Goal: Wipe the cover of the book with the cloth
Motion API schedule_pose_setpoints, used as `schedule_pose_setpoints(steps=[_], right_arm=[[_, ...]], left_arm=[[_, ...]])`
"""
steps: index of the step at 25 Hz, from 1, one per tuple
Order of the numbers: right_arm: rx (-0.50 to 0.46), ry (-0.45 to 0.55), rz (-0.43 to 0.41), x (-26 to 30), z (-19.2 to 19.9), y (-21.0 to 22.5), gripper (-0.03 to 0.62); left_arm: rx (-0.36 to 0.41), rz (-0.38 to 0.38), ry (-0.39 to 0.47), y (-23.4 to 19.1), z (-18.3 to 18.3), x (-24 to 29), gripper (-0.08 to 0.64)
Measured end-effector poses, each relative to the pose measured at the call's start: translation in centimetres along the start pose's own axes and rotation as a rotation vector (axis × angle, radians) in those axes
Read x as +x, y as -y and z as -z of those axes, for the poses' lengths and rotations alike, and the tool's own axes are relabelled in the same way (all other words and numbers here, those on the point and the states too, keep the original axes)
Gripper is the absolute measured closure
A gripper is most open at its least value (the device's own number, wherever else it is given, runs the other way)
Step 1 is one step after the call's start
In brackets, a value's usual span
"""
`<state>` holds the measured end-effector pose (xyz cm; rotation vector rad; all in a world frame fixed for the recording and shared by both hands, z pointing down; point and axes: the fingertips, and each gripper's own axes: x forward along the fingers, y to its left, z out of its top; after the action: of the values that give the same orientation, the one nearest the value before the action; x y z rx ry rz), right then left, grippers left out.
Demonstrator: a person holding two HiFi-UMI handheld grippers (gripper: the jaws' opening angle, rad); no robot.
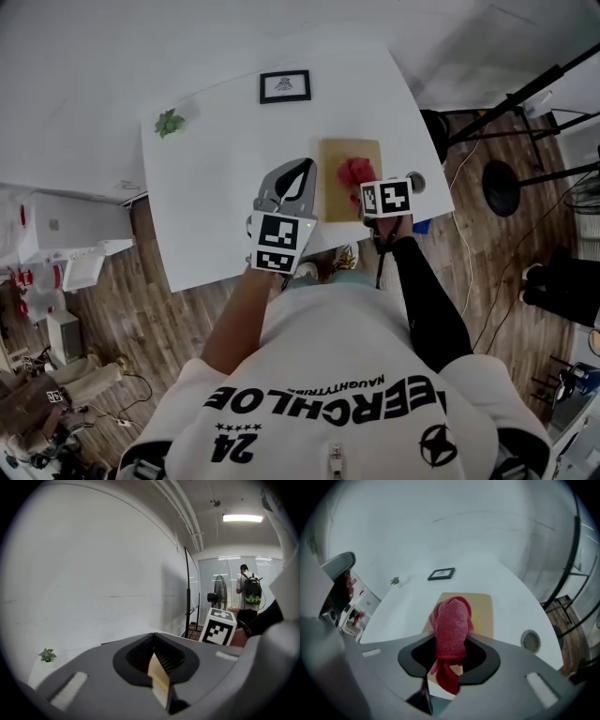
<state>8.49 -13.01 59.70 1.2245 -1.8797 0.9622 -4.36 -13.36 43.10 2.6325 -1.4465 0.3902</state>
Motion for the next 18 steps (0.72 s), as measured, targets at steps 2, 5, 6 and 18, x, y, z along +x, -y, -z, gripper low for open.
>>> schedule_pose_setpoints(steps=[2, 5, 6, 18], right_arm=[[-0.085, -0.028, -0.050, 0.9, 0.3, -3.7, 0.485], [-0.168, -0.096, -0.070, 2.7, 2.1, -6.6, 0.485], [-0.190, -0.104, -0.063, 3.1, 2.6, -6.9, 0.485], [-0.217, -0.106, -0.045, 3.0, 2.9, -5.9, 0.486]], left_arm=[[0.000, -0.004, 0.000, -0.1, 0.0, -0.2, 0.508], [0.001, -0.008, 0.002, -0.4, 0.0, -0.5, 0.508], [0.000, -0.011, 0.000, -0.6, 0.1, -0.6, 0.508], [-0.010, 0.005, 0.010, -1.2, -0.1, 0.0, 0.508]])
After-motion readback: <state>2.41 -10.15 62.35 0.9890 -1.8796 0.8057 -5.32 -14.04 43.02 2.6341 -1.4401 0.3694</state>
